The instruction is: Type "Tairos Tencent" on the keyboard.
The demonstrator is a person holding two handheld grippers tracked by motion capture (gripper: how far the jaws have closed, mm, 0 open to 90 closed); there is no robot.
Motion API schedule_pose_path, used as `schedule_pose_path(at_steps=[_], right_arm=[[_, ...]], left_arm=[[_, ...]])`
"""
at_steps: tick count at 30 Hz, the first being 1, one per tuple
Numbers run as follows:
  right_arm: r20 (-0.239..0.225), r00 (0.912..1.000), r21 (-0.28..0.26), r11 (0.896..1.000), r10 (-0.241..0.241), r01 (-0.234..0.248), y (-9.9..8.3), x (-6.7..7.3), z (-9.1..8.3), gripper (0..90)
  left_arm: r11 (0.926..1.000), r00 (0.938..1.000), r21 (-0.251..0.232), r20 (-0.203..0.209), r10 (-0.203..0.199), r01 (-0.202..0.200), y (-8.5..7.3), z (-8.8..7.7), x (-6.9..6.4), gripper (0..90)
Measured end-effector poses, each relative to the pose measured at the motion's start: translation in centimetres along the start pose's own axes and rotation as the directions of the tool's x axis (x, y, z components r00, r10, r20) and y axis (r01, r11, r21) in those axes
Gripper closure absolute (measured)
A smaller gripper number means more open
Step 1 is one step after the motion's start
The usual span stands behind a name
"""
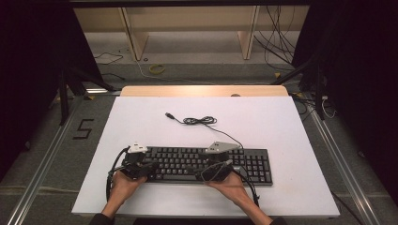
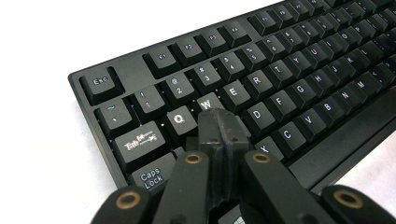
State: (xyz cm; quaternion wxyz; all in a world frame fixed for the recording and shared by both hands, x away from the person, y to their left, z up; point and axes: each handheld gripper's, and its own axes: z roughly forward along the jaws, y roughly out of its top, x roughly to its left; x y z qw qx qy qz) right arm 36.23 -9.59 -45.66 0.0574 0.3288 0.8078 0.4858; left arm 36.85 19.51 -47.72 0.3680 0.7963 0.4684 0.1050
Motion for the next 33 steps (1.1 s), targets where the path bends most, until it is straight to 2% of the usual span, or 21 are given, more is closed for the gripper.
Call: schedule_pose_path(at_steps=[7, 13, 22, 28, 33], right_arm=[[0.000, 1.0000, 0.000, 1.000, 0.001, -0.001, 0.0, 0.0, 0.0, 30.1], [0.002, 1.0000, -0.004, 1.000, 0.002, -0.002, 0.1, -0.1, 0.0, 30.1], [0.008, 1.0000, 0.000, 1.000, 0.004, -0.004, 0.2, -0.2, 0.3, 31.3], [0.022, 0.9997, 0.009, 1.000, 0.005, -0.005, 0.4, -0.4, 0.6, 39.6], [0.043, 0.9990, 0.023, 1.000, 0.013, -0.014, 0.5, -0.7, 1.0, 49.9]], left_arm=[[0.9997, 0.9999, -0.021, 0.001, -0.016, 0.016, 0.1, -0.4, -0.1, 86.6], [0.9975, 0.9990, -0.061, 0.027, -0.035, 0.037, 0.2, -1.1, 0.0, 77.4], [0.9946, 0.9961, -0.088, 0.074, -0.048, 0.055, 0.2, -1.4, -0.2, 60.0], [0.9936, 0.9955, -0.100, 0.083, -0.045, 0.053, 0.1, -1.5, -0.5, 49.6], [0.9891, 0.9940, -0.134, 0.099, -0.047, 0.061, 0.0, -1.8, -0.6, 43.9]])
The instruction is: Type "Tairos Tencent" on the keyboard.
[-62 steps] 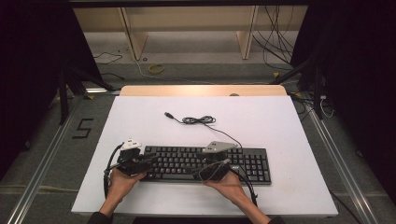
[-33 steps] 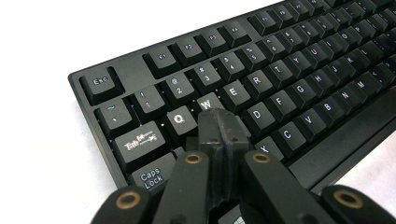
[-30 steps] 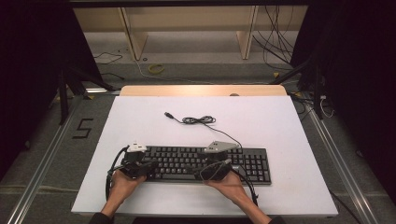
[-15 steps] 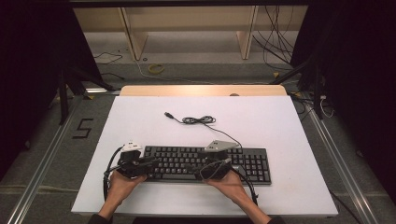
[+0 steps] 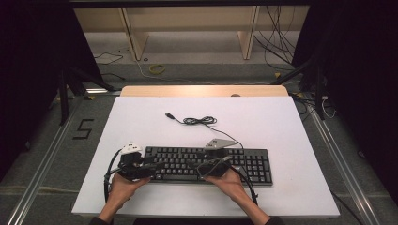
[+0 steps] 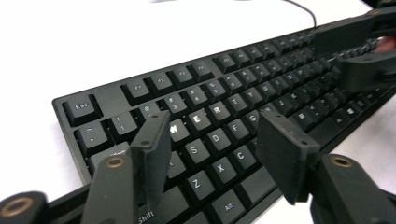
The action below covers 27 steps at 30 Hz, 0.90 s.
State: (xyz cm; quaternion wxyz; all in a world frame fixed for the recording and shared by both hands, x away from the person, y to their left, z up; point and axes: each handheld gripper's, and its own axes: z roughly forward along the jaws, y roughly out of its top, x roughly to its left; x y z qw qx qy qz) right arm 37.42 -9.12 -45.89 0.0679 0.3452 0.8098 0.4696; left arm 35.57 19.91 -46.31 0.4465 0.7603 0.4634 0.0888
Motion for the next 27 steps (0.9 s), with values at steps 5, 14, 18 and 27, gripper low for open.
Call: schedule_pose_path(at_steps=[5, 14, 18, 27], right_arm=[[0.021, 0.9998, 0.019, 1.000, 0.001, -0.002, 0.2, -0.3, 0.5, 61.0], [0.058, 0.9982, 0.055, 0.998, -0.016, 0.013, 0.7, -0.5, 1.3, 79.8], [0.076, 0.9969, 0.079, 0.997, -0.020, 0.014, 0.6, -0.7, 1.8, 86.5], [0.090, 0.9956, 0.123, 0.992, -0.028, 0.017, 0.4, -0.8, 2.6, 90.0]], left_arm=[[0.9995, 0.9999, -0.029, 0.011, 0.010, -0.010, -0.1, -0.4, -0.2, 39.9], [0.9981, 0.9994, -0.058, 0.025, 0.023, -0.022, -0.3, -0.6, -0.6, 35.3], [0.9974, 0.9991, -0.066, 0.030, 0.029, -0.027, -0.5, -0.7, -0.8, 34.4], [0.9968, 0.9990, -0.074, 0.030, 0.032, -0.029, -0.8, -1.0, -0.9, 32.8]])
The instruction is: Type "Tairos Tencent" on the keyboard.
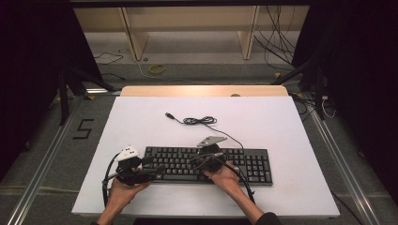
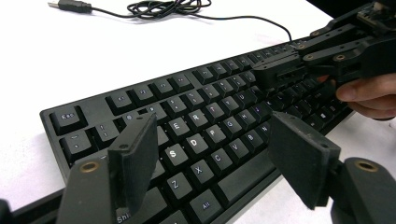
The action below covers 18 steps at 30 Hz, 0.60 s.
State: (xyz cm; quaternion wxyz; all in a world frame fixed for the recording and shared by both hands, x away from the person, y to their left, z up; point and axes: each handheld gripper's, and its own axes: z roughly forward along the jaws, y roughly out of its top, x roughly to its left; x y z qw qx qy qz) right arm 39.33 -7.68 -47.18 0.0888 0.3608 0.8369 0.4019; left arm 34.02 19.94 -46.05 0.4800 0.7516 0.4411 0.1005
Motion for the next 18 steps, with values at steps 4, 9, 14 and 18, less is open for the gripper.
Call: schedule_pose_path(at_steps=[4, 9, 14, 18], right_arm=[[0.004, 1.0000, 0.007, 1.000, 0.002, -0.002, -0.07, -0.14, 0.23, 90.0], [0.004, 1.0000, 0.010, 1.000, 0.003, -0.003, -0.08, -0.15, 0.30, 90.0], [0.006, 1.0000, 0.019, 1.000, 0.004, -0.004, -0.14, -0.24, 0.46, 90.0], [0.004, 1.0000, 0.018, 1.000, 0.004, -0.004, -0.13, -0.20, 0.51, 90.0]], left_arm=[[1.0000, 1.0000, 0.001, -0.002, 0.000, 0.000, -0.10, -0.03, 0.01, 32.2], [1.0000, 1.0000, 0.000, 0.000, 0.000, 0.000, -0.17, -0.08, -0.05, 31.6], [1.0000, 1.0000, -0.003, 0.002, 0.004, -0.004, -0.22, -0.10, -0.11, 30.4], [1.0000, 1.0000, -0.008, 0.003, 0.003, -0.003, -0.22, -0.12, -0.12, 29.3]])
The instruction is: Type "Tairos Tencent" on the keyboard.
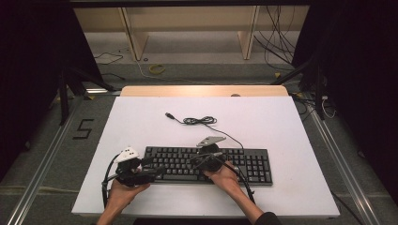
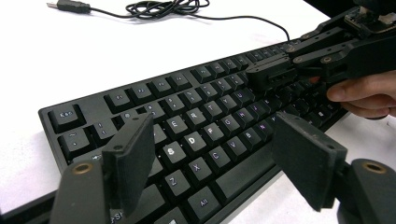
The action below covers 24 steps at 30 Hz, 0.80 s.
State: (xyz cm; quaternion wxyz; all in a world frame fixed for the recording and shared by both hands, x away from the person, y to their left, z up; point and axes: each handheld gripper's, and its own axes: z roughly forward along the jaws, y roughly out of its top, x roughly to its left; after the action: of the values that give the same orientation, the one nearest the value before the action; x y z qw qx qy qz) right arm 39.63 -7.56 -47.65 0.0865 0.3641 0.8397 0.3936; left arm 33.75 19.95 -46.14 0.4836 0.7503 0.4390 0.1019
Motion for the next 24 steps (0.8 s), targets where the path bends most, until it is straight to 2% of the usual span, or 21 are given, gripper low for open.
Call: schedule_pose_path(at_steps=[6, 14, 19, 24], right_arm=[[0.017, 0.9997, 0.010, 1.000, -0.019, 0.019, -0.16, 0.24, 0.31, 90.0], [0.010, 0.9999, 0.010, 1.000, -0.005, 0.005, -0.19, 0.20, 0.23, 90.0], [0.001, 0.9999, -0.003, 1.000, 0.010, -0.010, -0.21, 0.14, 0.11, 89.0], [-0.009, 0.9997, -0.048, 0.999, 0.022, -0.022, 0.00, 0.14, -0.65, 87.0]], left_arm=[[1.0000, 1.0000, -0.006, 0.001, 0.000, 0.000, 0.00, -0.08, 0.03, 28.7], [1.0000, 1.0000, -0.005, -0.005, 0.003, -0.003, -0.03, -0.06, 0.15, 28.6], [1.0000, 1.0000, -0.005, -0.006, 0.003, -0.003, -0.04, -0.08, 0.17, 28.6], [1.0000, 1.0000, -0.008, -0.009, -0.001, 0.001, -0.05, -0.09, 0.23, 28.6]])
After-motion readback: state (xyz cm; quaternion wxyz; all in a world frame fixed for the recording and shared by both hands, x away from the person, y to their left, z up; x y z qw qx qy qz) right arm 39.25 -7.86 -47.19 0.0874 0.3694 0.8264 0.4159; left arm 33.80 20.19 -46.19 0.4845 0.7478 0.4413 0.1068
